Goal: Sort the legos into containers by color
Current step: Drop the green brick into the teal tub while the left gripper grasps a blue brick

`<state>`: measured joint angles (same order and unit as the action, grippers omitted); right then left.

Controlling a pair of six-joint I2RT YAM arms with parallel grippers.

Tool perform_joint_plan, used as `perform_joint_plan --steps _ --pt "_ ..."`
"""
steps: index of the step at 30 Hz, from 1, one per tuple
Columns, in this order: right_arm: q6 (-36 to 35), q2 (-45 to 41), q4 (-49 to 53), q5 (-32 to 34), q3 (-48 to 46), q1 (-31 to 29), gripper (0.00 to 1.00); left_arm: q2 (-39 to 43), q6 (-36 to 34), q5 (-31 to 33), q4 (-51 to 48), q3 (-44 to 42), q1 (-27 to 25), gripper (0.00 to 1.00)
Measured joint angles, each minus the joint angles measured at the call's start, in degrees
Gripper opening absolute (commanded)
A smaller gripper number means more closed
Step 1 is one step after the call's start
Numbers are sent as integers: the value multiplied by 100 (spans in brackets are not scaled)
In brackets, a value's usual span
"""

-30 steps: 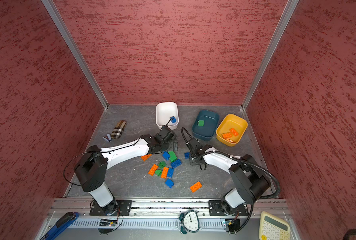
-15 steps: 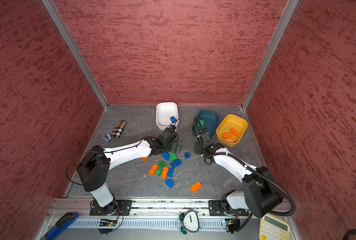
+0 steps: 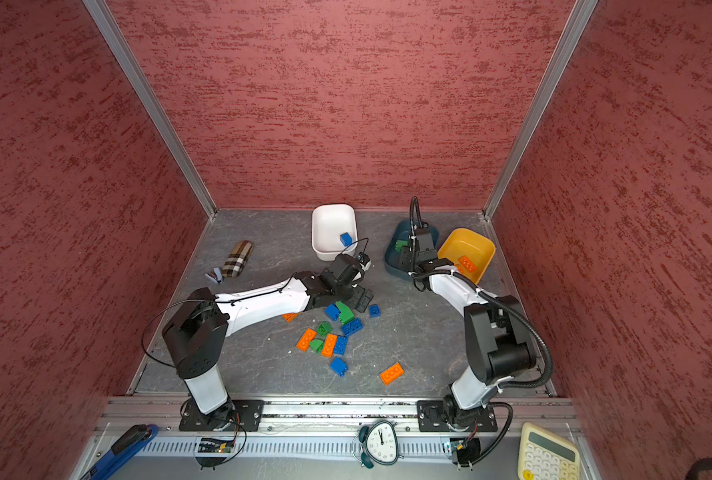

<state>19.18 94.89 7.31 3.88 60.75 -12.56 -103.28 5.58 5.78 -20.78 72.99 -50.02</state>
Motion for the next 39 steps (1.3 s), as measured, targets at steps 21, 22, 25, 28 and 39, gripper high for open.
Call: perform_joint_plan --steps 21,22,25,28,39 --pt "-28 1241 586 -498 1735 328 99 -1462 -1499 -1196 -1003 1405 -162 89" --pt "-7 1165 586 -568 1733 326 99 -1534 -1545 -1191 -1067 1482 -177 89" --pt "79 833 544 -782 1637 330 99 -1762 -1692 -1123 -1217 1672 -262 87" --pt "177 535 463 -933 1429 330 99 -1980 -1790 -1027 -1268 1775 -345 83" --pt "431 -22 404 -1156 575 330 99 -2194 -1985 -903 -1344 1954 -404 56"
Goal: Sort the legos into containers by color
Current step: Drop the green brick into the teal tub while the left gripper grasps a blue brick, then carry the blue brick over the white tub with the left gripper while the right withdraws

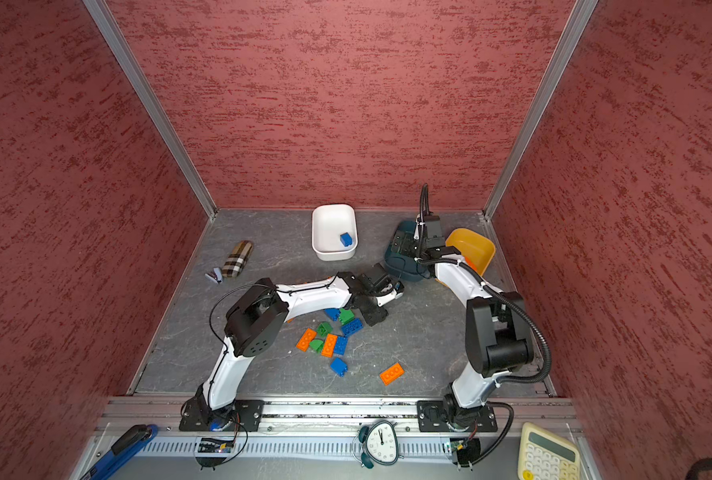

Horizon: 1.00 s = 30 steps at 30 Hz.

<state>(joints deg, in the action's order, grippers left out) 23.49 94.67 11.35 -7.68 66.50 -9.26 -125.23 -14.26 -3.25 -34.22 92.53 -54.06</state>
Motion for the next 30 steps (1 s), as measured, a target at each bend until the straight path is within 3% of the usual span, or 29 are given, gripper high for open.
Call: perform_joint_plan --steps 7,16,30 --pt "153 -234 -177 -74 -197 0 99 66 114 87 227 -162 7 41" --pt "350 -363 -479 -291 -358 0 99 205 765 256 695 -485 129 21" --pt "212 -474 -369 -487 -492 -20 99 619 1871 350 1132 -1115 651 12"
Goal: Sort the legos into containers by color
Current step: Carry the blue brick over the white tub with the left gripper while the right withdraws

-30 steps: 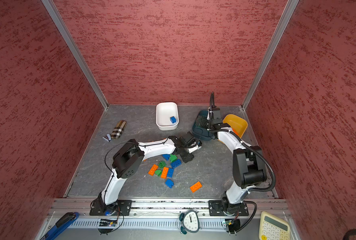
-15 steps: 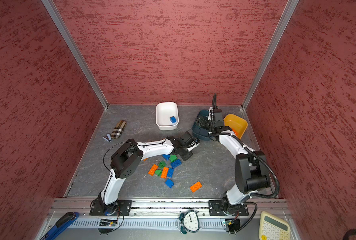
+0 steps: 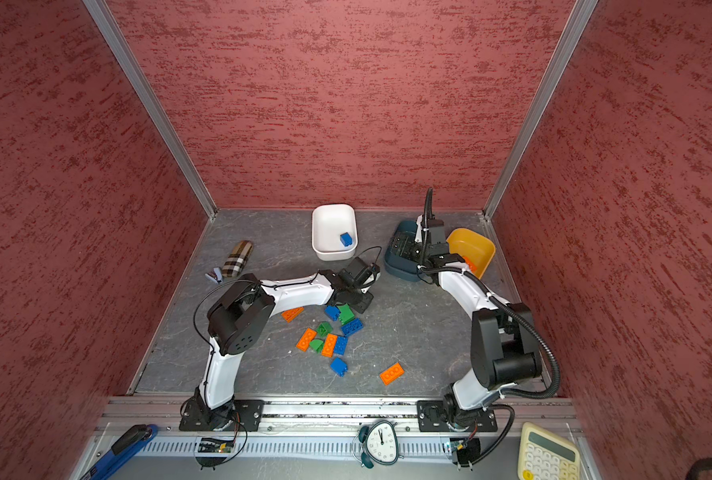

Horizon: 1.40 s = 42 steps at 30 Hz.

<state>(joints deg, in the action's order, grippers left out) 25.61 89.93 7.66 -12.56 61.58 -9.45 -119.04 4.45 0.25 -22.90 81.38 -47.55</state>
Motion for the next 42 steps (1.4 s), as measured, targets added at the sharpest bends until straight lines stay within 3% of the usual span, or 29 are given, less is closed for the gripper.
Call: perform_joint_plan --steps 11,20,25,31,34,36,38,42 --pt "-400 -614 280 -85 -686 -177 99 422 894 -9 208 245 761 12" --pt "-560 -1189 365 -96 -1027 -245 99 382 1574 289 120 1300 1384 13" --pt "-542 -1497 538 -96 -1445 -330 99 -129 2017 343 50 2225 1869 13" --pt "-367 -1733 911 -61 -1781 -468 99 -1408 2245 376 -389 3713 2229 18" --pt "-304 -1827 1150 -9 -1882 -586 99 -2090 2337 446 -765 4662 2264 36" --pt "-254 -1908 1362 24 -1976 -717 99 -2437 2413 461 -1040 5215 2262 55" --pt "-199 -1985 1613 44 -2052 -868 99 -2522 2483 437 -1191 5405 2256 70" --pt "52 -2164 2055 57 -2229 -1141 99 -2345 2481 374 -1215 5224 2216 86"
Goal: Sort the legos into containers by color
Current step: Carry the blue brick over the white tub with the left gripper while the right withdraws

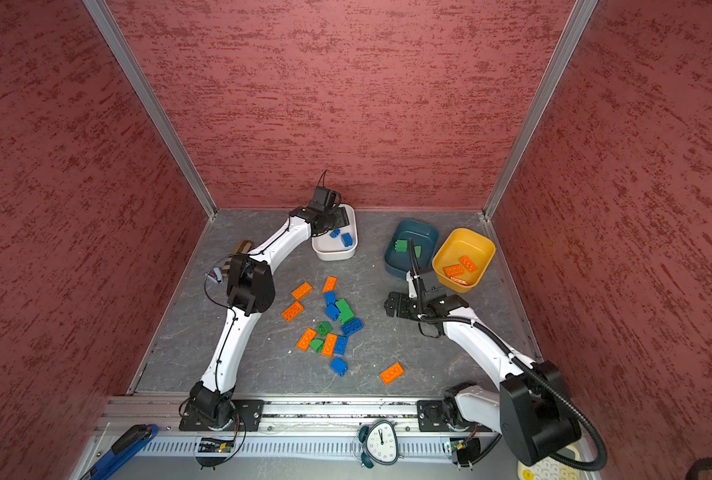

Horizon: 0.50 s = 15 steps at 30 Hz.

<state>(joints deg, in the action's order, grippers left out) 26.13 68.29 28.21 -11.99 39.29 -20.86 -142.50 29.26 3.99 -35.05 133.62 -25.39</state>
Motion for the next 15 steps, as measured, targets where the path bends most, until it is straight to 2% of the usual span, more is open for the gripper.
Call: perform_joint_plan --steps 8,15 --pt "1172 -730 772 17 -422 -603 99 1034 -66 -155 407 -1399 -245 99" --pt "2011 -1058 1401 -83 -682 -1222 99 2190 -28 -503 1163 -2988 -297 100"
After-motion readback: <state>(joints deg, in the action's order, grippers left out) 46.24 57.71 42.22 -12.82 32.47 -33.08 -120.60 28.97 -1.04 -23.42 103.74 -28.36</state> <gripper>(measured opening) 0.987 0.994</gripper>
